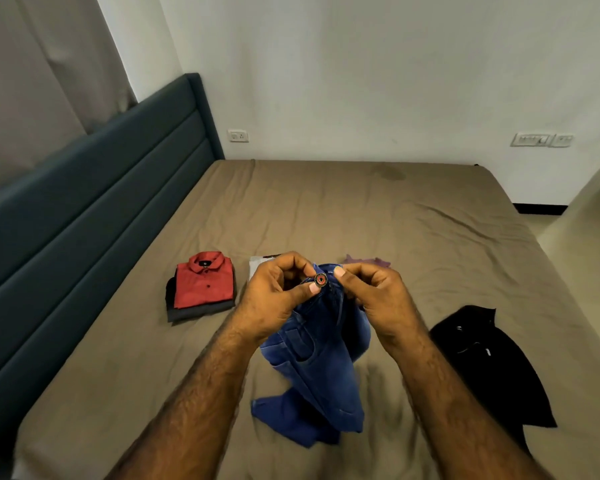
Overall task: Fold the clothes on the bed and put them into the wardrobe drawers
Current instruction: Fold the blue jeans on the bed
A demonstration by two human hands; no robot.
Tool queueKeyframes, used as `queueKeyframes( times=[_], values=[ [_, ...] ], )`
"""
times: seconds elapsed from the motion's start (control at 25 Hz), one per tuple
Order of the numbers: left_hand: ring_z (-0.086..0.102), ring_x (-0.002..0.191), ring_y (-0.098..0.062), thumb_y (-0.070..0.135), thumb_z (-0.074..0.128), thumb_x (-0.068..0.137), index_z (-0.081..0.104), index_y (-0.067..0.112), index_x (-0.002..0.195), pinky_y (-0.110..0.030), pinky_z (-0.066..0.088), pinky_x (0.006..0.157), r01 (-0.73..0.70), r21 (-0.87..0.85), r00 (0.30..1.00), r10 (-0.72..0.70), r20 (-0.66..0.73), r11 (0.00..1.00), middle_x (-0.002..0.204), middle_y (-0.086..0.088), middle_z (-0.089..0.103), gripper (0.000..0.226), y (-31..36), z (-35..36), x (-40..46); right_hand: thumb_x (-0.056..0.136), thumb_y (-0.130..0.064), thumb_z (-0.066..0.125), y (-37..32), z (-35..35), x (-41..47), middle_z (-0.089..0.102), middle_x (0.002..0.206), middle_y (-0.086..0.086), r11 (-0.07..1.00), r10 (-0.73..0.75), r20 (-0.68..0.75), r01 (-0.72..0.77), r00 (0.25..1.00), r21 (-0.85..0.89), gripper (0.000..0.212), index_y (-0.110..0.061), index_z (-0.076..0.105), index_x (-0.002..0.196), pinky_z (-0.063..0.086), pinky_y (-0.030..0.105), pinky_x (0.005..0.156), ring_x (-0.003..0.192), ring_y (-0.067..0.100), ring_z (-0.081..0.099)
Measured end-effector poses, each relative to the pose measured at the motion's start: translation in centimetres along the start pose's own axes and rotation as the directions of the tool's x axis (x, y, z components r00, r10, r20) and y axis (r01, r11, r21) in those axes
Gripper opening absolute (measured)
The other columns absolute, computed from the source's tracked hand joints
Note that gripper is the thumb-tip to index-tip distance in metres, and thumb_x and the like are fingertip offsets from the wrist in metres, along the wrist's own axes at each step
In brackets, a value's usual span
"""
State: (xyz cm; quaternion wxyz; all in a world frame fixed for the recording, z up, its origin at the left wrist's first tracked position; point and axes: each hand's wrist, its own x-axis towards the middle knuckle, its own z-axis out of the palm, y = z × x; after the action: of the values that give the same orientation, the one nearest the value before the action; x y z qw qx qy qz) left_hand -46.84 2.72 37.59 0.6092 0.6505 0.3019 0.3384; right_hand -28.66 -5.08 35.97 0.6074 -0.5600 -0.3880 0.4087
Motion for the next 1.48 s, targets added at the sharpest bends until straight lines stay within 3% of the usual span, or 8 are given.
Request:
queueKeyframes(
  times=[0.24,0.36,0.48,0.64,0.8,1.04,1.28,1.48],
  values=[
    [0.060,0.076,-0.024,0.001,0.077,0.091,0.070,0.025,0.084,-0.043,0.049,0.074,0.063,0.108,0.997,-0.057,-0.053,0.992,0.080,-0.008,0.068,0.025,-2.0,-1.6,-0.3,0.107,-0.018,0.057,1.1,-0.5,-0.7,0.065,0.088,0.007,0.972,0.203,0.224,-0.224,0.953,0.073,0.017,-0.004,0.065,0.103,0.048,0.028,0.068,0.079,0.017,0.056],
    [0.058,0.070,-0.019,0.004,0.077,0.092,0.068,0.023,0.084,-0.036,0.048,0.068,0.119,0.197,0.992,-0.106,-0.072,0.973,0.077,-0.008,0.067,0.022,-3.5,-2.5,-0.4,0.104,-0.023,0.061,2.3,0.2,-1.5,0.067,0.092,0.011,0.988,0.155,0.266,-0.153,0.951,-0.030,0.031,0.008,0.064,0.111,0.052,0.026,0.071,0.084,0.019,0.059],
    [0.060,0.070,-0.011,0.009,0.077,0.094,0.067,0.020,0.088,-0.028,0.050,0.065,0.128,0.225,0.992,-0.128,-0.016,0.966,0.076,-0.001,0.068,0.016,-4.8,-2.5,-1.5,0.106,-0.014,0.059,4.0,2.8,-3.2,0.076,0.097,0.015,0.986,0.131,0.067,-0.137,0.989,0.095,0.020,0.002,0.069,0.114,0.058,0.029,0.075,0.086,0.024,0.069],
    [0.059,0.066,-0.007,0.007,0.077,0.094,0.067,0.016,0.090,-0.025,0.050,0.063,0.147,0.255,0.984,-0.167,0.057,0.956,0.071,0.004,0.067,0.014,-5.4,-5.6,-0.7,0.101,-0.012,0.063,5.4,7.9,-4.3,0.075,0.100,0.028,0.915,0.281,-0.108,-0.232,0.954,0.329,0.018,-0.002,0.078,0.102,0.059,0.039,0.077,0.085,0.034,0.070],
    [0.060,0.069,-0.016,0.011,0.080,0.092,0.069,0.015,0.090,-0.037,0.054,0.066,0.170,0.285,0.971,-0.209,0.115,0.943,0.079,-0.015,0.071,0.012,-6.2,-8.5,-0.4,0.099,-0.010,0.069,5.0,9.6,-2.6,0.072,0.077,0.014,0.945,0.327,-0.101,-0.322,0.940,0.061,0.014,-0.003,0.076,0.089,0.054,0.026,0.061,0.069,0.022,0.059],
    [0.065,0.073,-0.019,0.007,0.078,0.093,0.070,0.016,0.092,-0.035,0.055,0.069,0.231,0.088,0.972,-0.225,-0.067,0.969,0.084,-0.020,0.074,0.012,-8.8,-8.1,0.9,0.107,-0.012,0.057,5.4,9.1,1.2,0.071,0.080,0.006,0.951,0.291,-0.005,-0.290,0.957,-0.111,0.016,-0.004,0.070,0.099,0.055,0.024,0.064,0.073,0.012,0.064],
    [0.058,0.057,-0.007,0.023,0.076,0.096,0.073,0.020,0.083,-0.031,0.049,0.058,0.372,0.264,0.926,-0.335,-0.176,0.890,0.066,0.004,0.070,0.014,-12.3,-7.2,-2.2,0.106,-0.009,0.060,11.1,10.3,-2.4,0.077,0.093,0.015,0.974,0.199,-0.078,-0.206,0.977,-0.095,0.013,-0.007,0.072,0.103,0.059,0.047,0.075,0.081,0.034,0.071],
    [0.067,0.069,-0.008,0.011,0.075,0.097,0.076,0.014,0.088,-0.027,0.055,0.067,0.329,0.163,0.939,-0.304,-0.162,0.930,0.076,0.000,0.076,0.010,-10.3,-6.4,-3.3,0.103,-0.011,0.063,11.1,9.6,-2.4,0.078,0.091,0.015,0.957,0.290,-0.139,-0.290,0.947,0.022,0.013,-0.006,0.074,0.103,0.058,0.031,0.068,0.080,0.025,0.071]
  ],
)
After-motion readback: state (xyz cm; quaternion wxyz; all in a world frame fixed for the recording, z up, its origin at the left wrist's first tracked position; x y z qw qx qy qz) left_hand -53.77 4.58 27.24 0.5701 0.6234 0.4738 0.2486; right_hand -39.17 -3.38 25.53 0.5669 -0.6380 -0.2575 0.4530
